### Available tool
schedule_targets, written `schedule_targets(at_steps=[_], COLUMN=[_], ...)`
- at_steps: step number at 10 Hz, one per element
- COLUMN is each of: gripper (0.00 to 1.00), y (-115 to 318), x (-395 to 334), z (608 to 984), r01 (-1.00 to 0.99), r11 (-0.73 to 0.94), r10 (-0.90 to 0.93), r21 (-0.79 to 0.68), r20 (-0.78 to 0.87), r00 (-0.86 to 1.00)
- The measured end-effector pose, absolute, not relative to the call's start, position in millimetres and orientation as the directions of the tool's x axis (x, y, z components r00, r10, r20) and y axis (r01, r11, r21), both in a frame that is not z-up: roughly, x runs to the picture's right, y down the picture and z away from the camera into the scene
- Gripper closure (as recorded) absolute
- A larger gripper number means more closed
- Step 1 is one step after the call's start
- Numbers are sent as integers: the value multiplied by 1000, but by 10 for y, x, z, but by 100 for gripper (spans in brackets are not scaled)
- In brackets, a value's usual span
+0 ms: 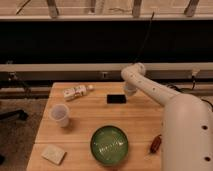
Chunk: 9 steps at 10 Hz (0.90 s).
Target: Push the eraser across the table
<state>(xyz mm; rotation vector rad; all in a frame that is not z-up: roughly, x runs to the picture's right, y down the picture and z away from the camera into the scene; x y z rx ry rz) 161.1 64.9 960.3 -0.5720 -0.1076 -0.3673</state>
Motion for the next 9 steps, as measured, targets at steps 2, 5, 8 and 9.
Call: schedule_targets(at_steps=[2, 5, 8, 9], gripper=[96, 96, 96, 96], y=[644, 622, 612, 610], x=[1536, 1413, 1320, 1288], z=[9614, 9637, 9645, 9646], r01=[386, 411, 432, 440], r11=[773, 769, 763, 761], r10=[-321, -337, -350, -355], r21=[-503, -490, -480, -476], r20=[214, 236, 255, 262], r00=[923, 911, 901, 897])
